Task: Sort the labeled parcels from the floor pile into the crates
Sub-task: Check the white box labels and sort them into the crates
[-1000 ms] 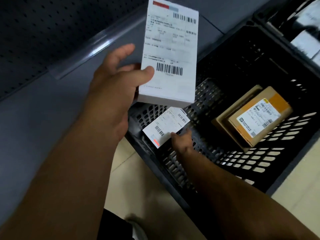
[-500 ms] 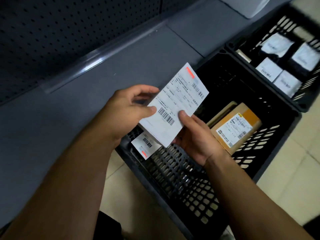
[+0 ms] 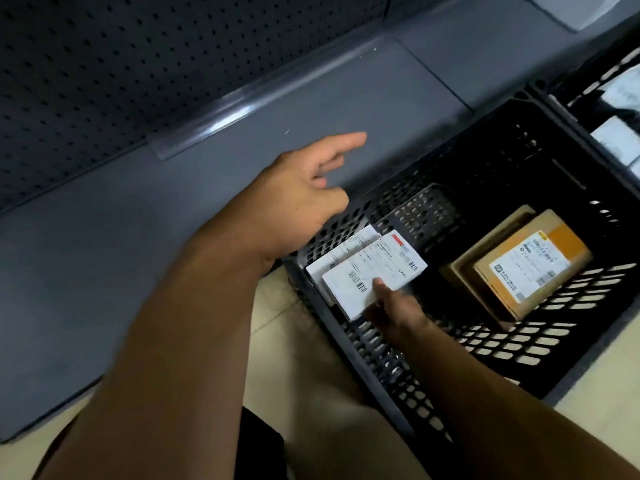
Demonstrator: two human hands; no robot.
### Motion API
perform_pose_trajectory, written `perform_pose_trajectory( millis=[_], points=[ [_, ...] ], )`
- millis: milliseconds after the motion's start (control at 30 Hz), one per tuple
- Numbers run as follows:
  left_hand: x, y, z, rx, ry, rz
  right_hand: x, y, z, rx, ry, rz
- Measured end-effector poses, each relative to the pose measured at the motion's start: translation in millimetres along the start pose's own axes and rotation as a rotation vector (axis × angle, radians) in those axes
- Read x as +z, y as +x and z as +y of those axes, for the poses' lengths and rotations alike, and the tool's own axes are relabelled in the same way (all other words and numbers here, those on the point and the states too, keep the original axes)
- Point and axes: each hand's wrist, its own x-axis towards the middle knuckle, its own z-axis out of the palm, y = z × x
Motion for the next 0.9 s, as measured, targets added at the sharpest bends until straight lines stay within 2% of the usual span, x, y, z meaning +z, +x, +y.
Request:
perform_pose_trajectory(
  millis=[233,433,700,900],
  points=[
    [5.3,-5.0,1.8,-0.035,0.039,0.047,16.0,36.7,17.8,-0.060,-0.130,-0.041],
    [11.1,-5.6,6.6,-0.068,0.008,0.004,21.9,49.4,16.4,-0.098,-0.116,-0.049],
    [20.3,-3.7,13.9,-0.088,0.033,0.016,22.2,39.8,13.4,-0.043,-0.083,-0.043],
    [27.2,-10.9,14.6,-0.118,0.030,0.014,16.4,40.3,7.7,-0.062,-0.220,-0.023]
  ],
)
